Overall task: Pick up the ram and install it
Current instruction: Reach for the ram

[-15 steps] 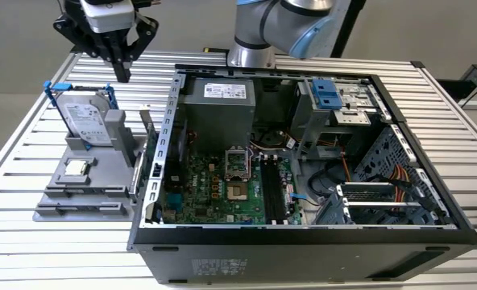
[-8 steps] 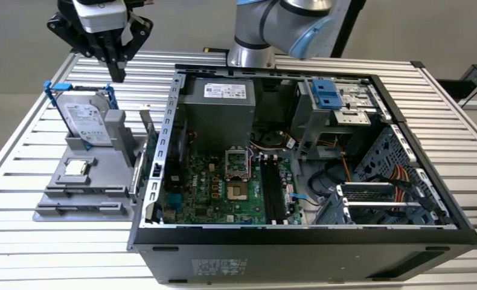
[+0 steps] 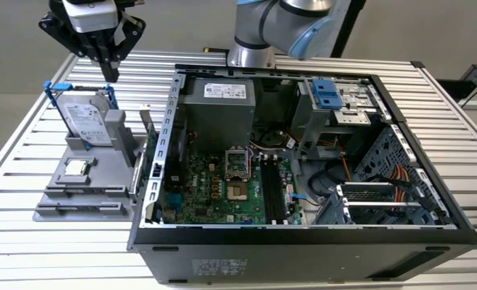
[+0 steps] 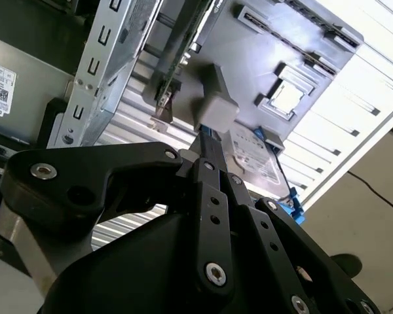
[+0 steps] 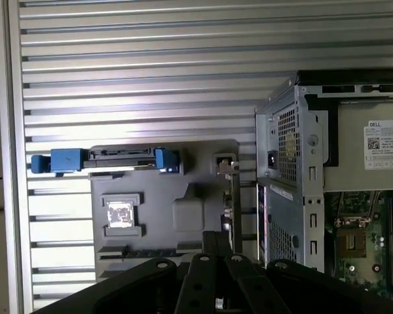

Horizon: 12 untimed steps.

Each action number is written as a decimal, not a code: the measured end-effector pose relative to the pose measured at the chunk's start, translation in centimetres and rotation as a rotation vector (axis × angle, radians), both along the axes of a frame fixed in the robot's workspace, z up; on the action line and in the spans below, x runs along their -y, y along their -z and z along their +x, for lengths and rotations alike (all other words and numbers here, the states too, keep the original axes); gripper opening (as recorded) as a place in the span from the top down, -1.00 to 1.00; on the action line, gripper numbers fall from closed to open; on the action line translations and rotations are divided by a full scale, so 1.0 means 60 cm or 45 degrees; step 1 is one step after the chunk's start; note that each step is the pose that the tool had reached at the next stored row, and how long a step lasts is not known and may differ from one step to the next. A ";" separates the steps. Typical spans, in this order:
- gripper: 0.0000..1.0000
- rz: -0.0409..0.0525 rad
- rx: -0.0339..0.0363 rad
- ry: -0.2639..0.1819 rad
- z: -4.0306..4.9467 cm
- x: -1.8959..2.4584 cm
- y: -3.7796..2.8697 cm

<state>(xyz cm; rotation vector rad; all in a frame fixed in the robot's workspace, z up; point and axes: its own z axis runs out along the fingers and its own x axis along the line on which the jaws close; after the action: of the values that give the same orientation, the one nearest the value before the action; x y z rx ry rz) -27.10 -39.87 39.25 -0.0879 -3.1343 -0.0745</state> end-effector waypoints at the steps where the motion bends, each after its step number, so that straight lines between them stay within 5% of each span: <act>1: 1.00 0.000 -0.0010 0.000 -0.002 0.0000 0.000; 12: 1.00 0.000 -0.0061 -0.003 -0.019 0.0000 0.000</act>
<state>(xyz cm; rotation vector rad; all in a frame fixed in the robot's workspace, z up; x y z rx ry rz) -28.22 -39.88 39.25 -0.0841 -3.1296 -0.0742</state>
